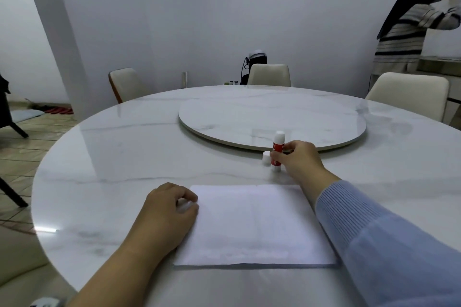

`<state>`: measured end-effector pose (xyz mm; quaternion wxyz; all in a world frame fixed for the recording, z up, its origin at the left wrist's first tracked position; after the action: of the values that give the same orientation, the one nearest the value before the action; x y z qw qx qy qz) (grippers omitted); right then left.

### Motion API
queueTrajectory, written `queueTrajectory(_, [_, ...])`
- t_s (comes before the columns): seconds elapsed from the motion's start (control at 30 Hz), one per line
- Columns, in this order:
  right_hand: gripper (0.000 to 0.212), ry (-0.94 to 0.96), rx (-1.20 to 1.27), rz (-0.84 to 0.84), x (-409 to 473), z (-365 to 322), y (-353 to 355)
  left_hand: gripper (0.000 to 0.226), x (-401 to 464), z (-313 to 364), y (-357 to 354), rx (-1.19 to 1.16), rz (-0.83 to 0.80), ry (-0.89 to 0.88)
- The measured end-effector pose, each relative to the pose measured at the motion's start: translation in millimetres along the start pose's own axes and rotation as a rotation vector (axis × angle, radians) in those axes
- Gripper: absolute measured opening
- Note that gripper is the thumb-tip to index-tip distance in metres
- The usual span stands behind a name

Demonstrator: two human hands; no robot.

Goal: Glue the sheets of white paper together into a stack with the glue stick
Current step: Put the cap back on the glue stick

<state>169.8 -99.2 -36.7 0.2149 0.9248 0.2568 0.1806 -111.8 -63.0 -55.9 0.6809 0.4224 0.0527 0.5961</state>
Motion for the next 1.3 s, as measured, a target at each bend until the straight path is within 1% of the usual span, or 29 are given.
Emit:
queueTrajectory(0.07, [0.022,0.039,0.035,0.051,-4,-4,7,0.015,1,-1,2,-0.038,0.052,0.052])
queueTrajectory(0.13, [0.012,0.109,0.185,0.106,-14,-15,20,0.020,6,-1,7,-0.120,0.128,0.114])
queueTrajectory(0.17, [0.011,0.142,0.265,0.105,-22,-22,28,0.021,9,1,10,-0.187,0.163,0.145])
queueTrajectory(0.2, [0.009,0.162,0.351,0.072,-30,-28,34,0.021,14,5,15,-0.267,0.179,0.169])
queueTrajectory(0.23, [0.009,0.160,0.455,-0.004,-40,-34,39,0.019,19,11,18,-0.349,0.167,0.175])
queueTrajectory(0.27, [0.014,0.133,0.572,-0.114,-50,-38,42,0.016,25,19,20,-0.429,0.121,0.164])
queueTrajectory(0.3, [0.026,0.082,0.690,-0.239,-60,-41,42,0.013,30,30,19,-0.506,0.037,0.142])
queueTrajectory(0.33, [0.037,0.022,0.788,-0.353,-69,-42,40,0.018,34,43,15,-0.575,-0.081,0.123])
queueTrajectory(0.37, [0.043,-0.037,0.856,-0.439,-78,-43,36,0.030,36,55,8,-0.641,-0.213,0.116])
queueTrajectory(0.4, [0.043,-0.089,0.892,-0.499,-85,-44,32,0.040,37,67,-3,-0.708,-0.336,0.114])
queueTrajectory(0.43, [0.040,-0.129,0.897,-0.535,-91,-43,27,0.045,36,76,-14,-0.775,-0.426,0.111])
queueTrajectory(0.47, [0.037,-0.165,0.885,-0.552,-96,-43,23,0.044,36,83,-25,-0.855,-0.471,0.118])
queueTrajectory(0.53, [0.037,-0.251,0.890,-0.556,-99,-39,17,0.038,37,87,-39,-0.993,-0.445,0.153])
queueTrajectory(0.6, [0.039,-0.376,0.950,-0.576,-97,-35,17,0.032,42,83,-43,-1.120,-0.364,0.207])
queueTrajectory(0.63, [0.036,-0.445,0.982,-0.595,-96,-33,18,0.028,44,80,-43,-1.181,-0.330,0.238])
queueTrajectory(0.7, [0.026,-0.561,1.041,-0.630,-95,-30,20,0.022,47,75,-42,-1.265,-0.314,0.258])
queueTrajectory(0.77, [0.019,-0.621,1.091,-0.663,-95,-32,20,0.020,47,75,-40,-1.308,-0.327,0.264])
queueTrajectory(0.8, [0.014,-0.624,1.101,-0.672,-95,-33,20,0.020,47,75,-40,-1.313,-0.329,0.269])
queueTrajectory(0.83, [0.014,-0.605,1.099,-0.669,-95,-34,20,0.020,47,75,-39,-1.313,-0.325,0.270])
queueTrajectory(0.9, [0.040,-0.532,1.076,-0.629,-95,-34,18,0.021,46,76,-39,-1.302,-0.305,0.252])
queueTrajectory(0.93, [0.048,-0.509,1.051,-0.602,-94,-33,17,0.022,45,76,-39,-1.292,-0.294,0.240])
queueTrajectory(0.97, [0.049,-0.494,1.034,-0.590,-94,-33,16,0.023,44,76,-40,-1.280,-0.287,0.229])
queueTrajectory(1.0, [0.042,-0.496,1.026,-0.602,-94,-33,16,0.024,43,76,-39,-1.269,-0.284,0.216])
queueTrajectory(1.03, [0.030,-0.525,1.023,-0.623,-94,-31,17,0.026,42,76,-39,-1.257,-0.280,0.201])
queueTrajectory(1.07, [0.023,-0.564,1.024,-0.657,-95,-33,18,0.027,41,76,-39,-1.248,-0.278,0.184])
queueTrajectory(1.13, [0.027,-0.612,0.995,-0.699,-95,-31,20,0.030,38,76,-36,-1.252,-0.278,0.159])
queueTrajectory(1.23, [0.021,-0.567,1.033,-0.661,-96,-33,20,0.030,37,77,-32,-1.279,-0.262,0.155])
queueTrajectory(1.3, [0.035,-0.515,1.066,-0.632,-97,-35,19,0.029,38,77,-30,-1.287,-0.257,0.159])
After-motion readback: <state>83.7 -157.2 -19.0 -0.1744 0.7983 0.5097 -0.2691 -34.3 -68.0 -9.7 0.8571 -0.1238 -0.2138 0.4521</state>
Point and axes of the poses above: each hand's wrist, its own x-axis towards the middle knuckle, its own y-axis out of the back of the hand, z = x × y, the point moved 2 cm from there along x, towards the middle knuckle, and after that the axes turned 9 degrees about z, right-handed, at the moved point
